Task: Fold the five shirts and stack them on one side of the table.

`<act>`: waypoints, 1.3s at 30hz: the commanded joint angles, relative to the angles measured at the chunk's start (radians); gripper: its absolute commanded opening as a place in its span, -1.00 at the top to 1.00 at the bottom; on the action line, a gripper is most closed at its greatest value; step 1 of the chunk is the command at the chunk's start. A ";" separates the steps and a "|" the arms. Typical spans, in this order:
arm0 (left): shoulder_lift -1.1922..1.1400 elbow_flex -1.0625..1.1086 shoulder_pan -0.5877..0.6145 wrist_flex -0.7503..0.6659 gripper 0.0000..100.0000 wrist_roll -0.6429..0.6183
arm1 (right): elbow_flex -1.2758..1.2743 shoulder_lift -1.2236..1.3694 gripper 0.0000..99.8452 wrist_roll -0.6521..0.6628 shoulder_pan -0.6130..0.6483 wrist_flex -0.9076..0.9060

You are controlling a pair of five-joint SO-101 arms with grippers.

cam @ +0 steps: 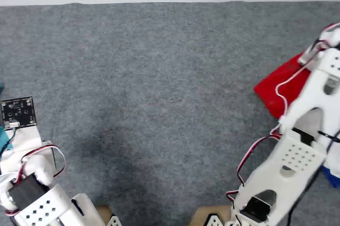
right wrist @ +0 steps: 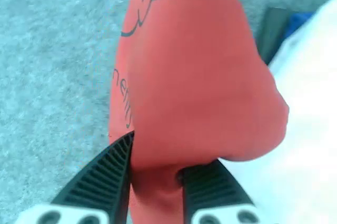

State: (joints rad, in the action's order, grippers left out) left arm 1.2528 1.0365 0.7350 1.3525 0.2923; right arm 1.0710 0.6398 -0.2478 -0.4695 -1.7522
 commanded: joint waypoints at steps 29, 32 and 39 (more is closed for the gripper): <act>0.005 -0.010 -0.002 -0.020 0.99 0.006 | -0.189 -0.291 0.98 0.121 -0.243 -0.044; 0.005 -0.010 -0.002 -0.020 0.99 0.006 | -0.242 -0.302 0.98 0.155 -0.277 -0.042; 0.005 -0.010 -0.002 -0.020 0.99 0.006 | -0.284 -0.260 0.98 0.210 -0.357 -0.041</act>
State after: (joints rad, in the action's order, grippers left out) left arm 1.2528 1.0365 0.7350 1.3525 0.2923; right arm 0.7779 0.4204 -0.0606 -0.7933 -1.7522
